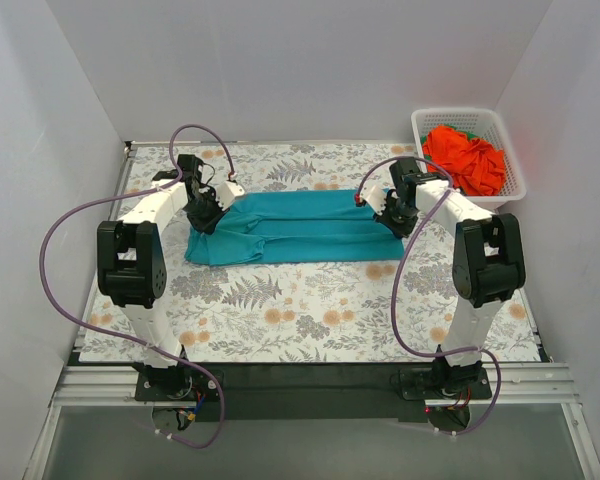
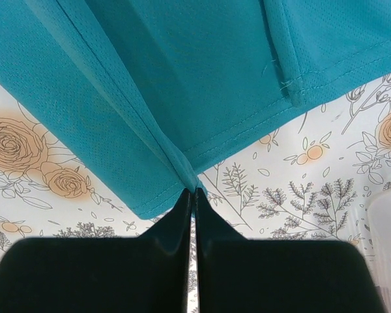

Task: Fold and stack the t-shirts
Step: Fold the tshirt

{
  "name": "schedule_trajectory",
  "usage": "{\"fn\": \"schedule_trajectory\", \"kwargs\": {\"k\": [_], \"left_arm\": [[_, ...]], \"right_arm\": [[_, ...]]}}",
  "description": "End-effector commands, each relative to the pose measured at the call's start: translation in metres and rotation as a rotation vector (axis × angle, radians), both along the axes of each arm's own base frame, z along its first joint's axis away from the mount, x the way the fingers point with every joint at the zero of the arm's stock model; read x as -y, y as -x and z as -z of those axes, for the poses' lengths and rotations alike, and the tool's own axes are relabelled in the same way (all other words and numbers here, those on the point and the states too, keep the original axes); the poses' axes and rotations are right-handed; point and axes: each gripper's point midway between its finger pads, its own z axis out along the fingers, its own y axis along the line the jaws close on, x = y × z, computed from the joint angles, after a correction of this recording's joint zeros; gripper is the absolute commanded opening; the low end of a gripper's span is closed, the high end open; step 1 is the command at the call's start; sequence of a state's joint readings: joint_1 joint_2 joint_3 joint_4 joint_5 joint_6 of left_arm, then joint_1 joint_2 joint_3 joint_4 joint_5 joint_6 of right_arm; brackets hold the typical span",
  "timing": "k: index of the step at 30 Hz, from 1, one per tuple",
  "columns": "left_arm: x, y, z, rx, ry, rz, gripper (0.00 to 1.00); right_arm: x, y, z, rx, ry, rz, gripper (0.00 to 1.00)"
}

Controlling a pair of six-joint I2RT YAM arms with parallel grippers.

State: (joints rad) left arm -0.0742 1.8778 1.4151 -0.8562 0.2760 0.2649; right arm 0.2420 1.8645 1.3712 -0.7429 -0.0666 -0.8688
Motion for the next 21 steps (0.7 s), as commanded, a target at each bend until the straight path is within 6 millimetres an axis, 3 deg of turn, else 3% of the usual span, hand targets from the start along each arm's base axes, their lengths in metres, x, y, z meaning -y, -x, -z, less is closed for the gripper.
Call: {"fn": "schedule_trajectory", "kwargs": {"k": [1,9,21], "left_arm": [[-0.003,-0.005,-0.002,0.029,-0.013,0.003,0.0],[-0.003,-0.002,0.002,0.026,-0.015,-0.004,0.0],[-0.004,-0.006,0.001,0.036,-0.014,-0.021,0.0]], "right_arm": [[0.0,-0.008,-0.003,0.006,-0.003,-0.01,0.01],[-0.001,-0.011,0.001,-0.005,-0.005,-0.002,0.01],[0.0,-0.028,-0.008,0.033,-0.001,0.016,0.01]]}}
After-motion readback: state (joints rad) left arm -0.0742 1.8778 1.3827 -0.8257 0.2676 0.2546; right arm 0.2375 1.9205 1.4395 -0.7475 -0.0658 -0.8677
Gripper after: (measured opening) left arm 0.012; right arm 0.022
